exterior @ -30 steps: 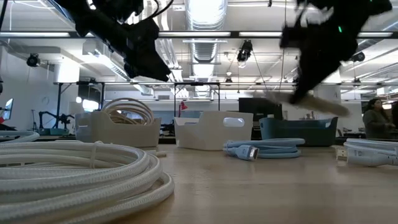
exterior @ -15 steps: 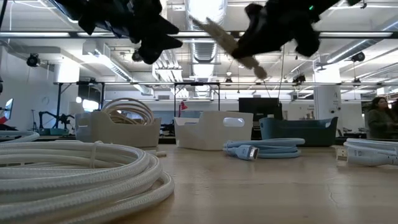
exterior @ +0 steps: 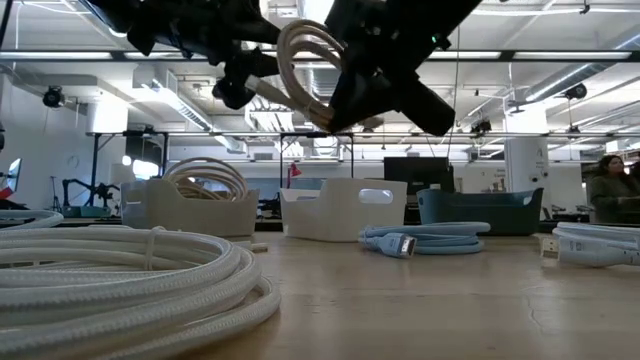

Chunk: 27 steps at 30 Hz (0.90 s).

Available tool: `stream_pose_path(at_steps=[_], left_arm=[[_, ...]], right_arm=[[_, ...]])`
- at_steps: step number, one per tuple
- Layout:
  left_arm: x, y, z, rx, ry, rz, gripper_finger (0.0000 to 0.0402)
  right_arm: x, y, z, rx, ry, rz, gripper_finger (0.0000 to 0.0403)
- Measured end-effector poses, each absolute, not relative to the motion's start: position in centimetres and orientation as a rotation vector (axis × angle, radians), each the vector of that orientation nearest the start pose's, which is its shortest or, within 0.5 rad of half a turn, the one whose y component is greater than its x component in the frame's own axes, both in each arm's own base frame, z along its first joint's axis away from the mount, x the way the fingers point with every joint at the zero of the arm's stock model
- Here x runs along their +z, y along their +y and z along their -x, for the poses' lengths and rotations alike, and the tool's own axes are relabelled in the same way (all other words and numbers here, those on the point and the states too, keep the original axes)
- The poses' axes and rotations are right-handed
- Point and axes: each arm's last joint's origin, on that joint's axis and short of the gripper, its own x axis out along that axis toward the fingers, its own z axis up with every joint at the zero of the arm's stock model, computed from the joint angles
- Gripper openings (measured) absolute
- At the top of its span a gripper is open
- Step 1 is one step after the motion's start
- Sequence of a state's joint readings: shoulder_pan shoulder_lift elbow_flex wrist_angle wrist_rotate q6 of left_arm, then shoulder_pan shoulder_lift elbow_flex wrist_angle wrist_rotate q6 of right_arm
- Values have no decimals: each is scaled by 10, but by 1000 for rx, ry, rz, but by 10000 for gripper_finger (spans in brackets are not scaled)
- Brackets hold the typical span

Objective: Sort HDMI cables
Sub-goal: Put the light brown hdmi cable into the gray bin

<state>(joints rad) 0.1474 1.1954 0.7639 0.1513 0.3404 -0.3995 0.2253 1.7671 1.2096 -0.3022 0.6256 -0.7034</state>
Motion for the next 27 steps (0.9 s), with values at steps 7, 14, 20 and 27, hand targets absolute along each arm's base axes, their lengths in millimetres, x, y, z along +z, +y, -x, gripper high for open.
stream_pose_path(at_steps=[7,14,20,27], left_arm=[[274,28,-260,-152,325,460,167],[273,28,-260,-140,320,411,167],[274,30,-261,-100,310,402,167],[276,30,-262,-102,282,379,168]], right_arm=[[209,65,-362,-89,954,998,38],[222,64,-356,-128,912,933,38],[224,64,-359,-131,878,942,38],[226,65,-365,-141,819,944,38]])
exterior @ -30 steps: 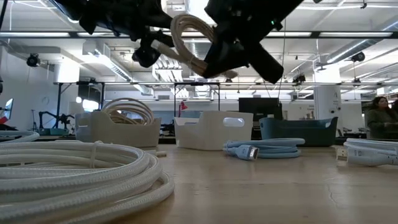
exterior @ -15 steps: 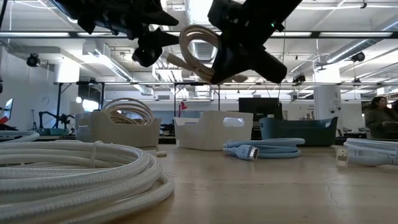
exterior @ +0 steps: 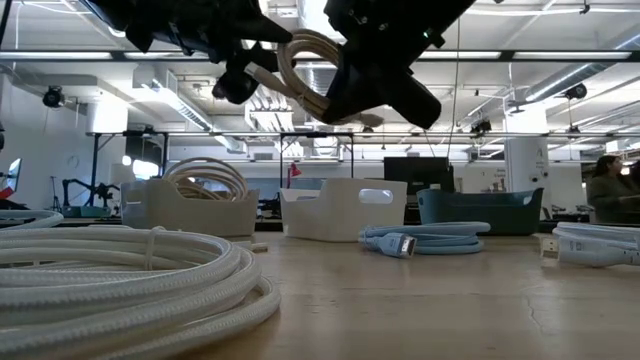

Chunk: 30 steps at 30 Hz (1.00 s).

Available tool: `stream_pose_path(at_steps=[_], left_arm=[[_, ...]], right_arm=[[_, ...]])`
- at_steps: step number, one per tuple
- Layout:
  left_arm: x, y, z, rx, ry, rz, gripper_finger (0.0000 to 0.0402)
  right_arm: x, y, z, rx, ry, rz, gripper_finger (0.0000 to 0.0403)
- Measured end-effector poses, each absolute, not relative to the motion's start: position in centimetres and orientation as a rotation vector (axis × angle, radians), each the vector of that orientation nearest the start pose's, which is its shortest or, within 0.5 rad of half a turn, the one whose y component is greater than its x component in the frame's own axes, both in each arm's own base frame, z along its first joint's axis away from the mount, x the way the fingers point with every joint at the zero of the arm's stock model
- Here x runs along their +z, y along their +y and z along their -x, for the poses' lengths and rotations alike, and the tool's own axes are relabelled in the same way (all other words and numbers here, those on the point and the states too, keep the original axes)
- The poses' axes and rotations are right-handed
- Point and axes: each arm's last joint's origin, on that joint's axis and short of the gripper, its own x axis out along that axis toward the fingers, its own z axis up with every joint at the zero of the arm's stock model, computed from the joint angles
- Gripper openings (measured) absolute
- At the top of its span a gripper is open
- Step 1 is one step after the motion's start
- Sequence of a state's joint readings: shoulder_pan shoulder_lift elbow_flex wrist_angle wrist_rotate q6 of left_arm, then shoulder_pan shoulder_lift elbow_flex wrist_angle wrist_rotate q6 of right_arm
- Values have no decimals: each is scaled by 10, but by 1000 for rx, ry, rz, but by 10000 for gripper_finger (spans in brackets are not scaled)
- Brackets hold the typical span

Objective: Sort HDMI cables
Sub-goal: Put the light brown hdmi cable into the gray bin

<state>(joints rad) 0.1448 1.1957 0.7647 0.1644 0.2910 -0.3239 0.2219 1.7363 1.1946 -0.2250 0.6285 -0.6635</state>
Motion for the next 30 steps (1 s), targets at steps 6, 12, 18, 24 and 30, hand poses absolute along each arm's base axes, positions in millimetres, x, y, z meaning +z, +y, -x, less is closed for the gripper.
stream_pose_path(at_steps=[6,12,18,24,30], left_arm=[[276,32,-262,-26,275,358,167],[272,35,-261,63,303,322,118],[269,36,-259,88,335,320,29],[264,43,-254,226,411,293,32],[272,56,-238,406,498,265,33]], right_arm=[[228,64,-366,-159,807,913,41],[228,65,-367,-132,787,863,59],[228,65,-367,-153,768,786,81],[228,66,-367,-205,752,654,102],[227,68,-366,-226,745,584,115]])
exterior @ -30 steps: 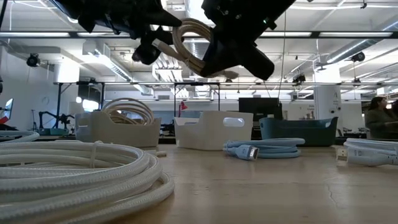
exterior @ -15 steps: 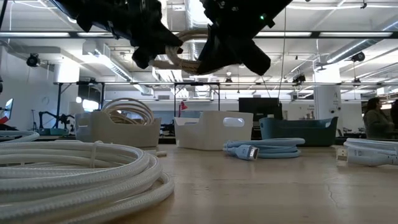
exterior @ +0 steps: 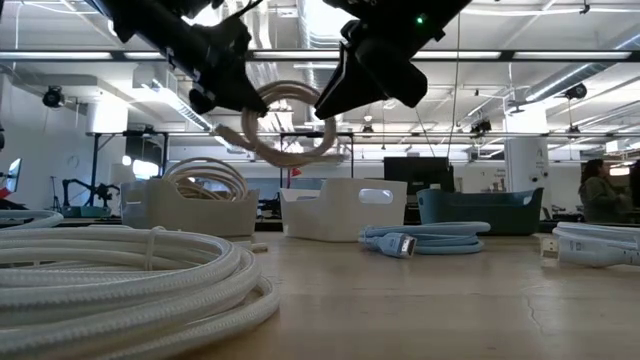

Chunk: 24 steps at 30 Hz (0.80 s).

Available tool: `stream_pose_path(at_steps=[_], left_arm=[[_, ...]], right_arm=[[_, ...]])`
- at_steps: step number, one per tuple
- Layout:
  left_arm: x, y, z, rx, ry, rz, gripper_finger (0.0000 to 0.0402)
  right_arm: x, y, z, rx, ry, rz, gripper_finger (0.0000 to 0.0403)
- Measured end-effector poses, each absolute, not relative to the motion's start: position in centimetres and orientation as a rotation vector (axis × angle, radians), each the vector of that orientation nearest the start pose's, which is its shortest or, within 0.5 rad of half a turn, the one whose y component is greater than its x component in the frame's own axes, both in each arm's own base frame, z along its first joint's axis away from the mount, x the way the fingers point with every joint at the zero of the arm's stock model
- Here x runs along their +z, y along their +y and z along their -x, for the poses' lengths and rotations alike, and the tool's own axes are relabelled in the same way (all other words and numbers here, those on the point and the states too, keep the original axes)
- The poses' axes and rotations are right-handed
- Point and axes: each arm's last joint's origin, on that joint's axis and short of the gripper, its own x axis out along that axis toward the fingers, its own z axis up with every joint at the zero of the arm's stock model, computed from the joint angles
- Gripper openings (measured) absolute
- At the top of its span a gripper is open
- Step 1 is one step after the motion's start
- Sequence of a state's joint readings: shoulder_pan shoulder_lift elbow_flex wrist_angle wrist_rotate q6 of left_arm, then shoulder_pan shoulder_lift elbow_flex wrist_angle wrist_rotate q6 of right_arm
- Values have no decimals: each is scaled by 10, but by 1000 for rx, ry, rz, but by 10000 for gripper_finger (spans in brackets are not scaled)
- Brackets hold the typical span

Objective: Sort HDMI cables
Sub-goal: Put the light brown hdmi cable into the gray bin

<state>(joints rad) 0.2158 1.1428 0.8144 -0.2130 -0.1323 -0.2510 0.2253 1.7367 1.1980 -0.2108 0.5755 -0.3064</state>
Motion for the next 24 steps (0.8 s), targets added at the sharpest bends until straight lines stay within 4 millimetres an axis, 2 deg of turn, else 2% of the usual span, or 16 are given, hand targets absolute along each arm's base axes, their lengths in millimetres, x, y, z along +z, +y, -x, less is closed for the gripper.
stream_pose_path(at_steps=[6,12,16,24], left_arm=[[286,71,-211,612,541,226,28],[287,82,-180,755,645,240,34],[280,84,-167,778,764,254,28],[247,83,-162,760,852,329,33]], right_arm=[[226,67,-366,-233,747,568,125],[224,67,-365,-235,749,567,127],[220,67,-363,-250,753,530,122],[210,65,-359,-256,780,516,121]])
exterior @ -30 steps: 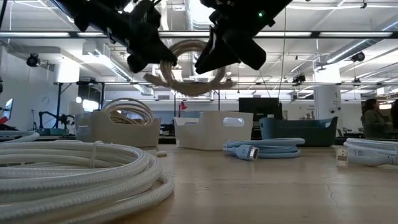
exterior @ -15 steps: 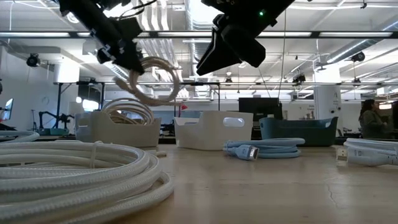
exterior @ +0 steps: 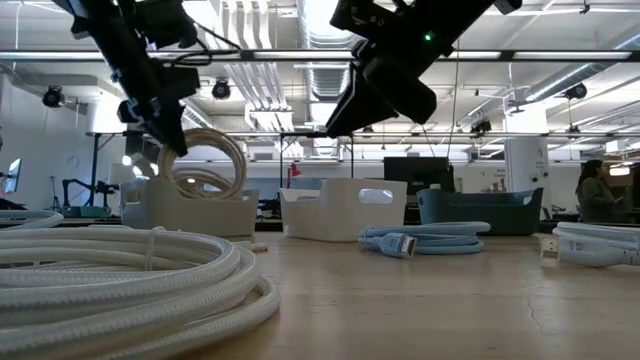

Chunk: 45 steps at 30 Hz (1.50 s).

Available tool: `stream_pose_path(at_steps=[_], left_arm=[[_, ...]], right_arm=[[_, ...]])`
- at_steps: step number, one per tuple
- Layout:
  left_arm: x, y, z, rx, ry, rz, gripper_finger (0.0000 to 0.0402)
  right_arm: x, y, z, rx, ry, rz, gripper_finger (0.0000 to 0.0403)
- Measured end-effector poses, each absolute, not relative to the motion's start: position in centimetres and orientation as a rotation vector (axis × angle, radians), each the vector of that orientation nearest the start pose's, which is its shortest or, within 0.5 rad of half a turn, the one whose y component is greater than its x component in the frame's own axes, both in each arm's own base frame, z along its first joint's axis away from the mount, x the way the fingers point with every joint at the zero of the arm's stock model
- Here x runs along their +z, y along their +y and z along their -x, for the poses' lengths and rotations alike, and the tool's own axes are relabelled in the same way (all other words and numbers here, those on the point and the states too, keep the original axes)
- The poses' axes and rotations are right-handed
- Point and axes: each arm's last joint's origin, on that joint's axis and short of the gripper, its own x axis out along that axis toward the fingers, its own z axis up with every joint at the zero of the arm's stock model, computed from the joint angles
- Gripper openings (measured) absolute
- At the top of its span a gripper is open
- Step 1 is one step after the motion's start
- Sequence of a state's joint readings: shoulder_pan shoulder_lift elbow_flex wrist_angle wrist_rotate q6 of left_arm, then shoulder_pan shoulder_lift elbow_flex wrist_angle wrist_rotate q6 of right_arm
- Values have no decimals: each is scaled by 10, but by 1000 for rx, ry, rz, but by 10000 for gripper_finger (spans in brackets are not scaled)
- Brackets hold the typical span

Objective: Sort HDMI cables
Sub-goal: Put the light brown hdmi cable into the gray bin, then put the top light blue hdmi cable into the blue bin

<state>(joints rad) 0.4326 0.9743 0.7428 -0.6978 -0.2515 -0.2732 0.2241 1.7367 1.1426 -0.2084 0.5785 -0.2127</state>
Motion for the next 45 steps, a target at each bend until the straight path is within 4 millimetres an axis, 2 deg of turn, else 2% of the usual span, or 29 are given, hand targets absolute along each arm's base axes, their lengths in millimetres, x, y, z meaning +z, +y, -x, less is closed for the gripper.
stream_pose_path(at_steps=[6,17,24,29,35,40,45], left_arm=[[229,82,-158,805,887,306,43],[228,85,-156,885,911,209,127],[250,85,-150,963,943,159,170],[272,83,-150,952,889,168,179],[284,80,-154,878,778,207,177],[285,79,-161,757,742,259,177],[285,80,-166,720,717,254,177]], right_arm=[[210,65,-358,-255,779,519,128],[210,65,-358,-240,784,554,121],[210,65,-358,-238,785,561,129],[210,65,-358,-240,785,554,129],[209,64,-353,-240,833,423,128],[207,62,-348,-185,933,159,125],[201,69,-345,-96,990,-91,119]])
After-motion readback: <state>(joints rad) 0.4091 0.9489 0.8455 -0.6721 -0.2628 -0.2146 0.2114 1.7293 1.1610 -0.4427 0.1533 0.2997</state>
